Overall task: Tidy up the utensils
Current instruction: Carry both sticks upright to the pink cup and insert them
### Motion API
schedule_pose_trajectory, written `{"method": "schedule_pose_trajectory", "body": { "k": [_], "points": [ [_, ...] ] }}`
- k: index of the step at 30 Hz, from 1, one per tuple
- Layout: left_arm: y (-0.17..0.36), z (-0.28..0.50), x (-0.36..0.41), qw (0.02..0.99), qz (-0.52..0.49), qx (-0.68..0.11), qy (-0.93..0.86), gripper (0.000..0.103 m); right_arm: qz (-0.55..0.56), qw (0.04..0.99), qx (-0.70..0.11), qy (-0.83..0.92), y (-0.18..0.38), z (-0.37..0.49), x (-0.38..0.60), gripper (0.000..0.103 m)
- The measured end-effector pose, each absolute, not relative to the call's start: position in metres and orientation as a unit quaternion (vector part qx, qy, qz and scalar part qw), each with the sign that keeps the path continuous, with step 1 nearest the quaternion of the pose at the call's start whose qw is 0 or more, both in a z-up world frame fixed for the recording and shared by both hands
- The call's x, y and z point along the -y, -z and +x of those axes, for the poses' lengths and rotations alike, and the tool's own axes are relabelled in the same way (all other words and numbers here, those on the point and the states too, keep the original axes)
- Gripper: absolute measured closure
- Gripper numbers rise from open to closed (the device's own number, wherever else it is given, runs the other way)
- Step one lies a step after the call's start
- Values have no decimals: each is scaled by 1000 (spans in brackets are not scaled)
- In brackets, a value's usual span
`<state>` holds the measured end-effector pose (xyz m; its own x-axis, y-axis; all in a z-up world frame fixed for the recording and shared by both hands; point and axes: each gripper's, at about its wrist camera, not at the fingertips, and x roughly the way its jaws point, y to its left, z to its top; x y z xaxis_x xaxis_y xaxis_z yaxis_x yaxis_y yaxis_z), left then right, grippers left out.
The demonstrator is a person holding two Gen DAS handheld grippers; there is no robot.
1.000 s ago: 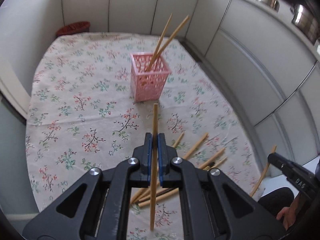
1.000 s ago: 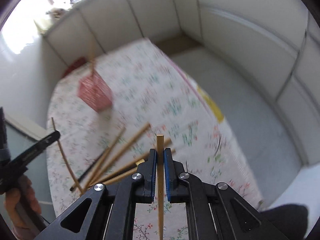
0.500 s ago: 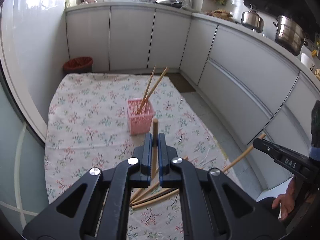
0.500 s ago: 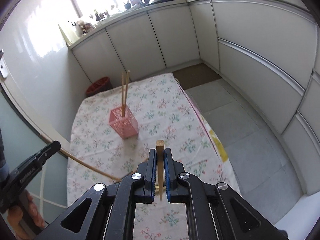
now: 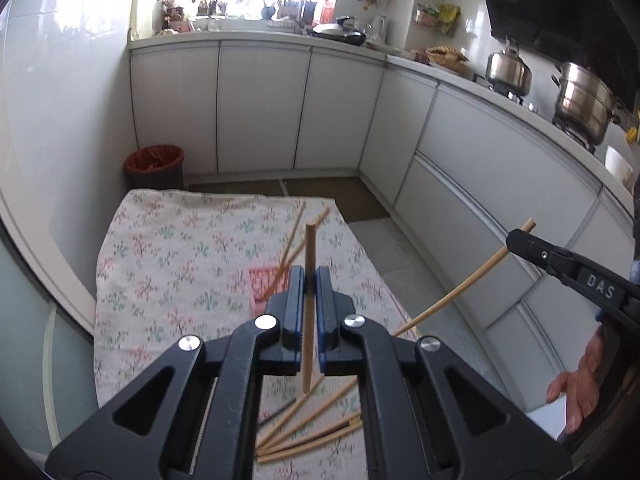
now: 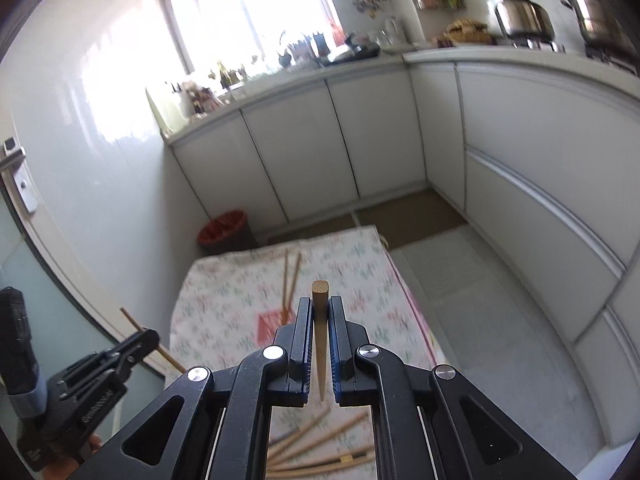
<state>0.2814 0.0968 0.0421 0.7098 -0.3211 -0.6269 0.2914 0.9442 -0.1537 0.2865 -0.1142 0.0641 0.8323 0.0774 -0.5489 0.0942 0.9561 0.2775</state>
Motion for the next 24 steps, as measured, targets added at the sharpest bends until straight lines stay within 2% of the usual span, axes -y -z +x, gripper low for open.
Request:
{"method": "schedule_pose_trajectory", "body": {
  "k": [8,16,18,24],
  "points": [
    [-45,342,-92,934,-29,-329,139,97,129,955,-267,-16,-83,345,92,95],
    [-10,394,-86,923,-26,-362,129,97,115,952,-279,-42,-55,399,69,95],
    [5,399,-88,915,-31,-381,130,86,113,951,-284,-49,-45,411,64,95],
    [-10,375,-115,932,-64,-335,122,84,106,950,-290,-51,-19,435,53,95]
  ]
}}
